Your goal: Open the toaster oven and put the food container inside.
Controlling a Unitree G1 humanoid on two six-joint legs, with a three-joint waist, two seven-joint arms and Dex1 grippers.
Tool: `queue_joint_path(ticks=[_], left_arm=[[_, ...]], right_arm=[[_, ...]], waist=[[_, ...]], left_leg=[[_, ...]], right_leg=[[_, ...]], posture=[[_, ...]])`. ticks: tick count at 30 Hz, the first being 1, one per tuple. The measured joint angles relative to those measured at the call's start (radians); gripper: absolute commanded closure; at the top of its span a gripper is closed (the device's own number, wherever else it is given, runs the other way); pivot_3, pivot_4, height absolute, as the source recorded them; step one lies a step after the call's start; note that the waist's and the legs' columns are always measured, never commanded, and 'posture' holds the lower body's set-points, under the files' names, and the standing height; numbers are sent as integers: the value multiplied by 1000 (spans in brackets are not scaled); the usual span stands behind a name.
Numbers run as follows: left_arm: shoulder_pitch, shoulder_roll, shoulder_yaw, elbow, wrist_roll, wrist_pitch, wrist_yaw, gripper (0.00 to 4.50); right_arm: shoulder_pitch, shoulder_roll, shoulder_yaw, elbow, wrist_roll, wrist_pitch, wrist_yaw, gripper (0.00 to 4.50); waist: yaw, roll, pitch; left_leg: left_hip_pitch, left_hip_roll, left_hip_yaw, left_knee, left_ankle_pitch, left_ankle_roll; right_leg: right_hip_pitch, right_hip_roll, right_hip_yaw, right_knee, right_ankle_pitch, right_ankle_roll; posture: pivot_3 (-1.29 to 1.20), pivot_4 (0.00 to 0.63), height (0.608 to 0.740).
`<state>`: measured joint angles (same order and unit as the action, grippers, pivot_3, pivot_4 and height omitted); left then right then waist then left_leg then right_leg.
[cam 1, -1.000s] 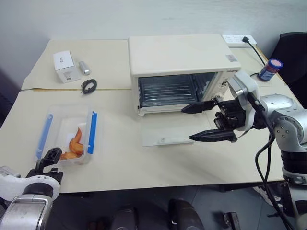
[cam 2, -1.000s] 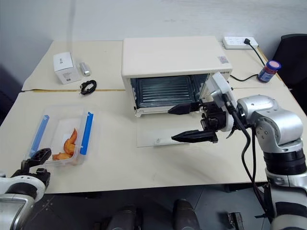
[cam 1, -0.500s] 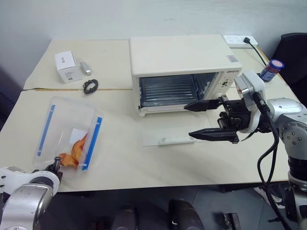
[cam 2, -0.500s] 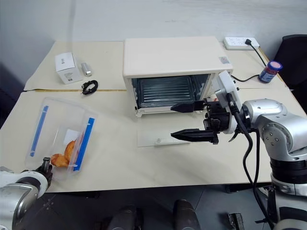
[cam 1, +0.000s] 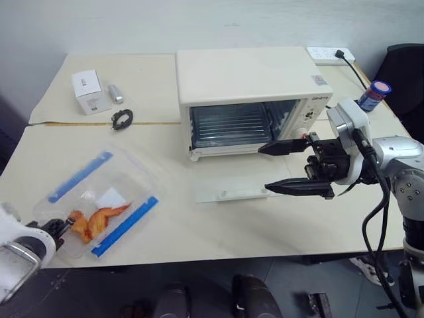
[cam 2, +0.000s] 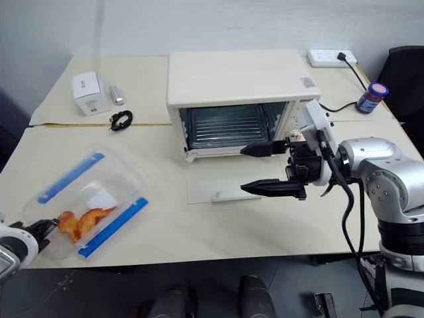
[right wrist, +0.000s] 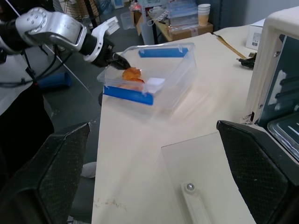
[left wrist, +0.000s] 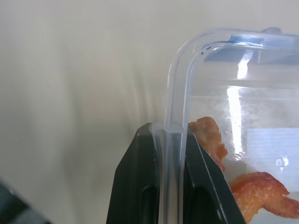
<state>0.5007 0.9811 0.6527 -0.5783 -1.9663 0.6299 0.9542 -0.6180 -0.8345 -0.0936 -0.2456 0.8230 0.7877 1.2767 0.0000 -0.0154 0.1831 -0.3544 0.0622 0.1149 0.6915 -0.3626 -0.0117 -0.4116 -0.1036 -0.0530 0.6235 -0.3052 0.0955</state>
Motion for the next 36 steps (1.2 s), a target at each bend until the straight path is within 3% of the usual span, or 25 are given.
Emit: queue_joint_path(ticks=[3, 6, 12, 15, 19, 22, 26, 31, 36], left_arm=[[-57, 102, -10, 21, -1, 111, -131, 4427], [-213, 169, -95, 70, -1, 175, -227, 4427], [-526, 199, -308, 196, -1, 293, -325, 4427], [-764, 202, -449, 301, 2, 369, -327, 4427], [-1110, 118, -658, 452, 4, 467, -302, 4427], [-1273, 28, -790, 549, 6, 536, -278, 4427], [-1430, -77, -911, 647, 24, 627, -269, 4427], [-1510, -145, -952, 728, 94, 698, -280, 4427], [-1536, -221, -939, 788, 162, 717, -286, 2822]], right_arm=[[4, -17, -3, 1, 0, -1, -2, 0], [37, -28, -29, -7, 2, 0, -14, 0], [147, -56, -100, -62, 31, 19, -64, 0], [223, -70, -164, -109, 55, 27, -94, 0], [299, -78, -233, -159, 89, 41, -136, 0], [336, -81, -267, -192, 109, 42, -164, 0], [391, -82, -304, -227, 130, 41, -202, 0], [440, -82, -329, -255, 151, 39, -237, 0], [460, -81, -343, -264, 153, 17, -264, 0]], waist=[[0, 0, 0], [1, 0, 0], [-3, 0, 0], [1, -1, 1], [19, -1, 1], [24, -2, 2], [24, -4, 3], [21, -4, 3], [25, -5, 3]], left_leg=[[0, 0, 4, -1, -1, -1], [0, 1, 5, -4, -1, -3], [-1, 4, 7, -11, -2, -7], [-3, 4, 7, -11, -1, -8], [-4, 3, 9, -7, -1, -7], [-4, 3, 9, -6, 0, -6], [-4, 3, 9, -7, 1, -7], [-4, 3, 8, -7, 2, -8], [-5, 2, 7, -6, 4, -8]], right_leg=[[-1, 0, 1, -1, 0, 0], [-2, 1, 0, -1, 0, 1], [-7, 6, 1, 2, 1, 2], [-10, 7, 1, 3, 1, 2], [-10, 7, 3, 3, 3, 7], [-9, 7, 4, 2, 6, 11], [-9, 7, 4, 2, 6, 12], [-10, 8, 4, 3, 6, 12], [-9, 7, 4, 2, 7, 14]], posture=[[0, 150, 740], [0, 150, 740], [0, 150, 740], [0, 150, 740], [0, 150, 740], [0, 150, 740], [0, 150, 740], [0, 150, 740], [0, 150, 740]])
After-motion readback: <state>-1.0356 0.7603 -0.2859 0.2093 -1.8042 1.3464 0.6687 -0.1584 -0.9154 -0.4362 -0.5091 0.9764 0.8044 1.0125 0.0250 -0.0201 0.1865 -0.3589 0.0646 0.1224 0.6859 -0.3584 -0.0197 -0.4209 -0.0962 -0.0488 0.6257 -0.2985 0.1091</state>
